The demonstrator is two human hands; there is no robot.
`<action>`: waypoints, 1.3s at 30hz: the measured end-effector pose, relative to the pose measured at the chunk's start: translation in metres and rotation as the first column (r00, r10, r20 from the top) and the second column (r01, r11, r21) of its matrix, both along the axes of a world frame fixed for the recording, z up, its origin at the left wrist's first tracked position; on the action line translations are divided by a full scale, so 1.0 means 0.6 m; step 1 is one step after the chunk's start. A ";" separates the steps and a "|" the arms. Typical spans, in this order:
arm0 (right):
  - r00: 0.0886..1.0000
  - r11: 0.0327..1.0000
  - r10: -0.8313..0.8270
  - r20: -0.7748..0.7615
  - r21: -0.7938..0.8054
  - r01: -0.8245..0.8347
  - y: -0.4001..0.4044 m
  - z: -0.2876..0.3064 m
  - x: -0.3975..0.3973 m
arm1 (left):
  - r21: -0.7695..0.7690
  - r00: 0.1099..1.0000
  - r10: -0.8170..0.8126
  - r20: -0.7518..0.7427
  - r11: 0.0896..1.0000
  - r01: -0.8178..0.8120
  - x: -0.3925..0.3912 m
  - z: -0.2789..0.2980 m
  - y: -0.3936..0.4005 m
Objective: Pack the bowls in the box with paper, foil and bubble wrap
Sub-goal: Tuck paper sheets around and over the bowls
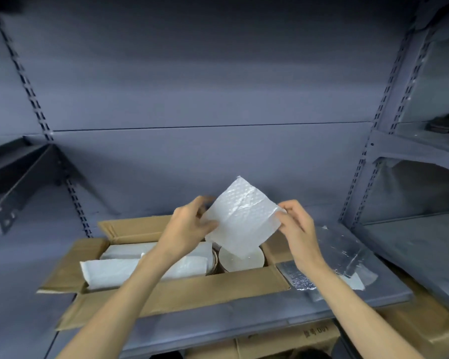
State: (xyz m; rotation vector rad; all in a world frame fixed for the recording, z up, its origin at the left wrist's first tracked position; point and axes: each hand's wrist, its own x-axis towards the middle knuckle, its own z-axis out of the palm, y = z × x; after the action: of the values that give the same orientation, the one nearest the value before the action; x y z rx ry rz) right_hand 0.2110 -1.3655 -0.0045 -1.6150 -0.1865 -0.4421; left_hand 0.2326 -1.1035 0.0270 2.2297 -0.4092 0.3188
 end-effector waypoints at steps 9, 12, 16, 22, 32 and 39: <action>0.981 0.978 0.169 -0.094 -0.107 -0.179 0.017 -0.025 -0.003 | 0.333 0.986 -0.082 0.144 0.942 0.030 -0.021 0.009 0.032; 0.981 0.958 0.167 -0.099 -0.220 -0.185 0.019 -0.022 -0.001 | 0.451 0.981 -0.129 0.144 0.891 0.051 -0.020 0.010 0.021; 0.982 0.904 0.078 -0.173 -0.403 -0.143 0.017 -0.030 0.006 | 0.616 0.981 -0.175 0.079 0.782 0.090 -0.017 -0.007 0.011; 0.984 0.792 0.074 -0.160 -0.590 -0.156 -0.007 -0.054 0.005 | 0.607 0.987 -0.159 -0.027 0.782 0.143 -0.010 -0.043 0.007; 0.954 0.787 0.154 -0.257 -0.552 -0.276 -0.011 -0.049 0.013 | 0.618 0.978 -0.160 -0.133 0.758 0.208 0.005 -0.043 0.010; 0.905 0.595 0.081 -0.417 -0.708 -0.379 -0.011 -0.071 0.035 | 0.557 0.895 -0.196 -0.401 0.723 0.408 0.001 -0.056 -0.005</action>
State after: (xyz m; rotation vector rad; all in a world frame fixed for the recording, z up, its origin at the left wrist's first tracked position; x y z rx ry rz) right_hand 0.2323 -1.3721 -0.0468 -2.4660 -0.3563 0.1985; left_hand 0.2332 -1.1062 -0.0064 2.7387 -0.7905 -0.4289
